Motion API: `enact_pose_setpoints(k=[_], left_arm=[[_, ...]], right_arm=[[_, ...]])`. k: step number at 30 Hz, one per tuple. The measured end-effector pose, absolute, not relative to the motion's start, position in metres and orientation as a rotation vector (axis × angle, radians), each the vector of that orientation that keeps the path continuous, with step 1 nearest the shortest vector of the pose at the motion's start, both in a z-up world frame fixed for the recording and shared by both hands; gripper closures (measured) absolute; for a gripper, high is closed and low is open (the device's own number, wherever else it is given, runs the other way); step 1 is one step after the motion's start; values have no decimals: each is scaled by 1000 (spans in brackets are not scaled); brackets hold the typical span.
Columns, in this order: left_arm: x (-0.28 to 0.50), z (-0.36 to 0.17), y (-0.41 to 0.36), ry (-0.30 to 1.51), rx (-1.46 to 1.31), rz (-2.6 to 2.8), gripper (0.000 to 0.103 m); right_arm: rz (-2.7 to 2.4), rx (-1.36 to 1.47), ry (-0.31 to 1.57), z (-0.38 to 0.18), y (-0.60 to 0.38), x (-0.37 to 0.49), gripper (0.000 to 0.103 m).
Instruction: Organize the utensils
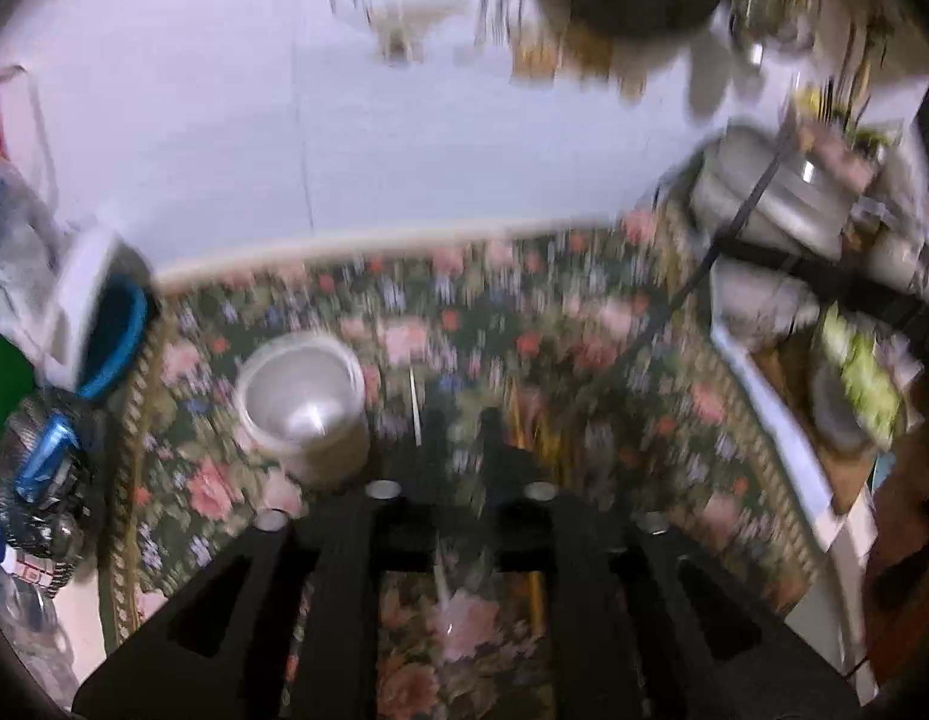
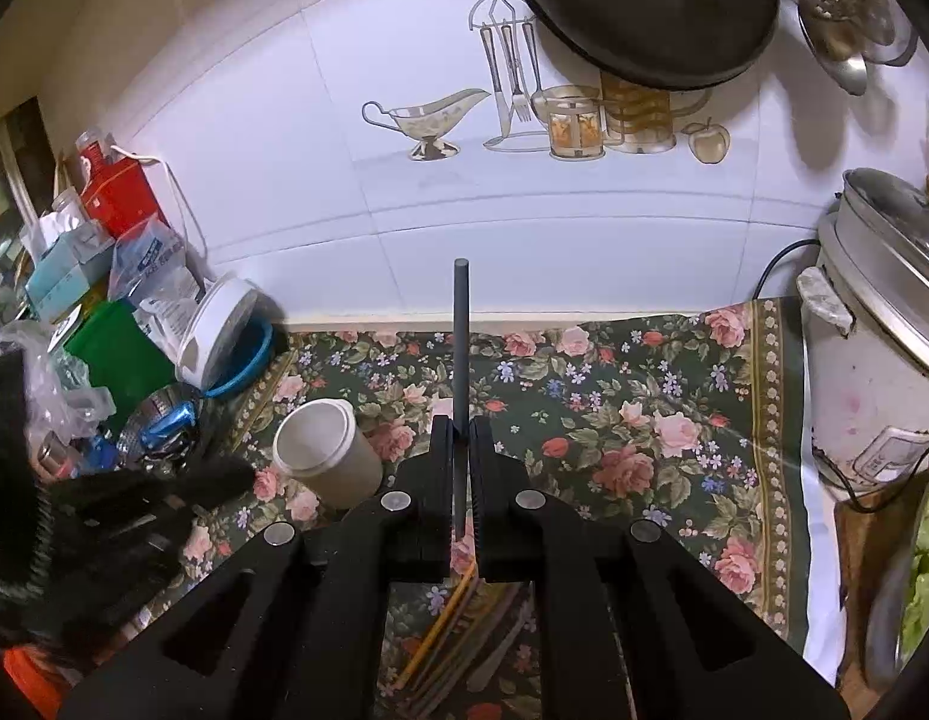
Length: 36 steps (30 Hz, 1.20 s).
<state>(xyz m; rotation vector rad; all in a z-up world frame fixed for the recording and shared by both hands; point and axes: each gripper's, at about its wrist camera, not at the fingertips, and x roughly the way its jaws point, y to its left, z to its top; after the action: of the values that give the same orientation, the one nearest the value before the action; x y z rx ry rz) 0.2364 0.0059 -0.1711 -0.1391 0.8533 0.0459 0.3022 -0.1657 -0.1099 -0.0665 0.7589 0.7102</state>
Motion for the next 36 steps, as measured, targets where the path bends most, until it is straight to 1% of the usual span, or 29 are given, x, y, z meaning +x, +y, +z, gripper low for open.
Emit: enact_pose_setpoints(k=[1, 5, 8, 17, 23, 28, 34, 35, 36], left_arm=[[242, -186, 8, 899, -137, 37, 76], [263, -242, 16, 1055, -186, -6, 75], [274, -265, 12, 1109, -228, -62, 75], [314, -280, -51, 1159, -135, -240, 75], [342, -308, -60, 1229, -124, -204, 75], [345, -315, -56, 1243, -187, -217, 85], [358, -318, -63, 1232, -183, -192, 86], [360, -318, -63, 1230, -188, -190, 88], [361, -318, -63, 1229, -197, -195, 95]], right_arm=[[690, -65, 762, -111, -165, 302, 98], [626, -32, 784, -112, -171, 305, 98], [565, -25, 787, -111, -179, 307, 98], [389, 23, 803, -114, -228, 312, 98], [326, 54, 820, -120, -257, 314, 98], [319, 66, 836, -125, -273, 315, 98], [337, 61, 845, -129, -274, 318, 98], [340, 61, 846, -130, -273, 317, 98], [346, 59, 848, -131, -272, 317, 98]])
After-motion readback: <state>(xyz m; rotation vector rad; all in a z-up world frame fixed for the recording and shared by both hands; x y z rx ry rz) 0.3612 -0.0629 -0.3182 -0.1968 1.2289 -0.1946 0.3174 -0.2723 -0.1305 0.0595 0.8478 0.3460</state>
